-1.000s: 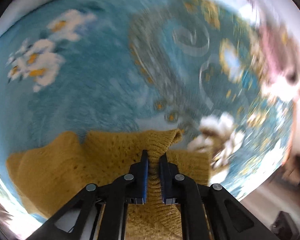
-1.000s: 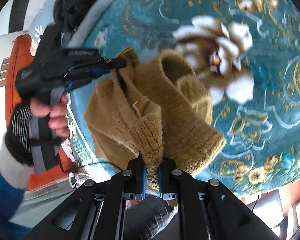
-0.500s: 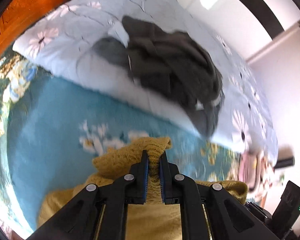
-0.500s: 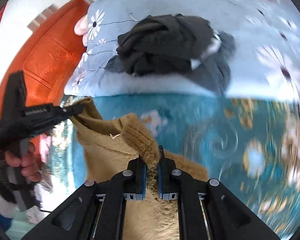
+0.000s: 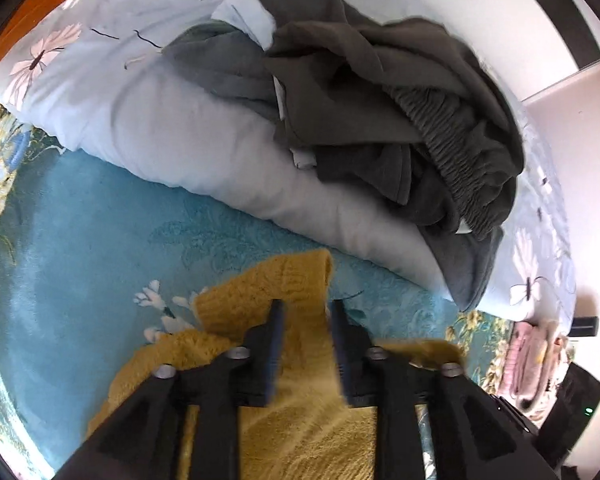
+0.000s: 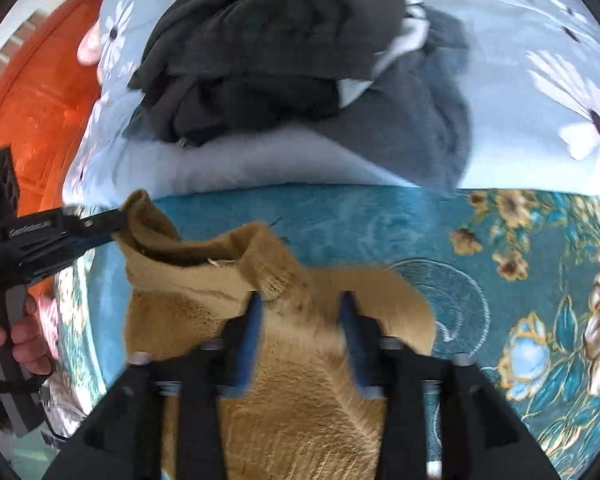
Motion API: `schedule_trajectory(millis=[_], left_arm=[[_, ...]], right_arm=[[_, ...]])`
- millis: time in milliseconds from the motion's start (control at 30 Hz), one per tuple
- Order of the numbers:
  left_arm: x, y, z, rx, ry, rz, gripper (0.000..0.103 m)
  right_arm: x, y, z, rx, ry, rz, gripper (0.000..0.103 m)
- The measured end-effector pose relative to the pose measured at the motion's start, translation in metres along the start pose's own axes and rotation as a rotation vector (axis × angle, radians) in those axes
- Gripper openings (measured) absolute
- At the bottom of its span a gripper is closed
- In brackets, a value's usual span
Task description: Fold clothes
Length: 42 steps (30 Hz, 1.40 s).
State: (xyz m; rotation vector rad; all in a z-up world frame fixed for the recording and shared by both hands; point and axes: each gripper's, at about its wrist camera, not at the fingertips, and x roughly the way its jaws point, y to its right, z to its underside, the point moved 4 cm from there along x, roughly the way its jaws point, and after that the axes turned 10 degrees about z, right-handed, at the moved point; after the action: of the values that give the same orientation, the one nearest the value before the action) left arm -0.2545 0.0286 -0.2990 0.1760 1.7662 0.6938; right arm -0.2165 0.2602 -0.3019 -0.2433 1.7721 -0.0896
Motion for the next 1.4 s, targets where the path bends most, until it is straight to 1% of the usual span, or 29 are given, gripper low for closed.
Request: schedule_trajectory(millis=[67,100,167,233,367,433,500,567,633,700,767,800,833,900,967,1000,1033,1067,1100,1167,1200,1300,1367,1400], left_arm=[[-0.02,-0.011,0.007,-0.014,0.028,0.04,0.057],[-0.029,-0.018,0.013,-0.019,0.036,0.036,0.058],[-0.047,-0.046,0.033,-0.043,0.045,-0.008,0.06],[-0.061,-0.078,0.056,-0.085,0.039,-0.057,0.06],[-0.074,-0.158,0.122,-0.21,-0.037,-0.198,0.06],[-0.077,-0.193,0.158,-0.263,-0.088,-0.235,0.06],[-0.076,-0.216,0.184,-0.298,-0.134,-0.268,0.06],[-0.075,-0.233,0.206,-0.335,-0.164,-0.278,0.06],[-0.075,-0.245,0.224,-0.367,-0.176,-0.265,0.06],[-0.072,-0.251,0.24,-0.386,-0.198,-0.235,0.06],[-0.07,-0.251,0.251,-0.383,-0.215,-0.215,0.06],[-0.068,-0.251,0.258,-0.379,-0.227,-0.204,0.06],[-0.067,-0.25,0.263,-0.375,-0.24,-0.198,0.06],[-0.065,-0.248,0.273,-0.355,-0.262,-0.199,0.06],[-0.066,-0.246,0.281,-0.341,-0.264,-0.212,0.057],[-0.067,-0.246,0.285,-0.34,-0.261,-0.215,0.05],[-0.068,-0.245,0.287,-0.335,-0.257,-0.223,0.041],[-0.069,-0.243,0.29,-0.328,-0.258,-0.239,0.022],[-0.07,-0.24,0.292,-0.312,-0.259,-0.249,0.013],[-0.072,-0.229,0.295,-0.274,-0.256,-0.257,0.011],[-0.074,-0.221,0.296,-0.26,-0.251,-0.247,0.01],[-0.086,-0.18,0.309,-0.208,-0.242,-0.132,0.01],[-0.091,-0.157,0.325,-0.162,-0.263,-0.084,0.01],[-0.091,-0.145,0.337,-0.136,-0.284,-0.071,0.01]], right_arm=[[-0.005,0.02,0.011,0.076,0.0,-0.015,0.049],[-0.006,0.032,0.019,0.119,-0.007,-0.021,0.049],[-0.007,0.056,0.048,0.204,-0.047,-0.03,0.049],[-0.003,0.076,0.09,0.275,-0.115,-0.046,0.049],[0.014,0.097,0.188,0.379,-0.285,-0.062,0.049],[0.021,0.101,0.233,0.428,-0.36,-0.078,0.049],[0.027,0.098,0.259,0.462,-0.4,-0.1,0.049],[0.034,0.095,0.282,0.496,-0.433,-0.12,0.049],[0.036,0.092,0.292,0.521,-0.408,-0.131,0.049],[0.035,0.089,0.292,0.534,-0.396,-0.142,0.052],[0.036,0.081,0.294,0.526,-0.404,-0.188,0.051],[0.037,0.077,0.295,0.517,-0.409,-0.198,0.048],[0.038,0.072,0.297,0.506,-0.41,-0.195,0.039],[0.038,0.068,0.301,0.5,-0.405,-0.154,0.026],[0.035,0.068,0.302,0.537,-0.389,-0.127,0.018],[0.032,0.067,0.301,0.548,-0.384,-0.121,0.014],[0.029,0.067,0.3,0.558,-0.379,-0.114,0.011],[0.025,0.066,0.298,0.561,-0.373,-0.108,0.011],[0.021,0.065,0.295,0.55,-0.367,-0.103,0.01],[0.01,0.067,0.289,0.522,-0.353,-0.09,0.01],[0.003,0.07,0.285,0.508,-0.344,-0.081,0.009],[-0.024,0.093,0.275,0.492,-0.298,-0.051,0.009],[-0.045,0.113,0.271,0.483,-0.257,-0.013,0.009],[-0.051,0.12,0.273,0.474,-0.251,0.011,0.009]])
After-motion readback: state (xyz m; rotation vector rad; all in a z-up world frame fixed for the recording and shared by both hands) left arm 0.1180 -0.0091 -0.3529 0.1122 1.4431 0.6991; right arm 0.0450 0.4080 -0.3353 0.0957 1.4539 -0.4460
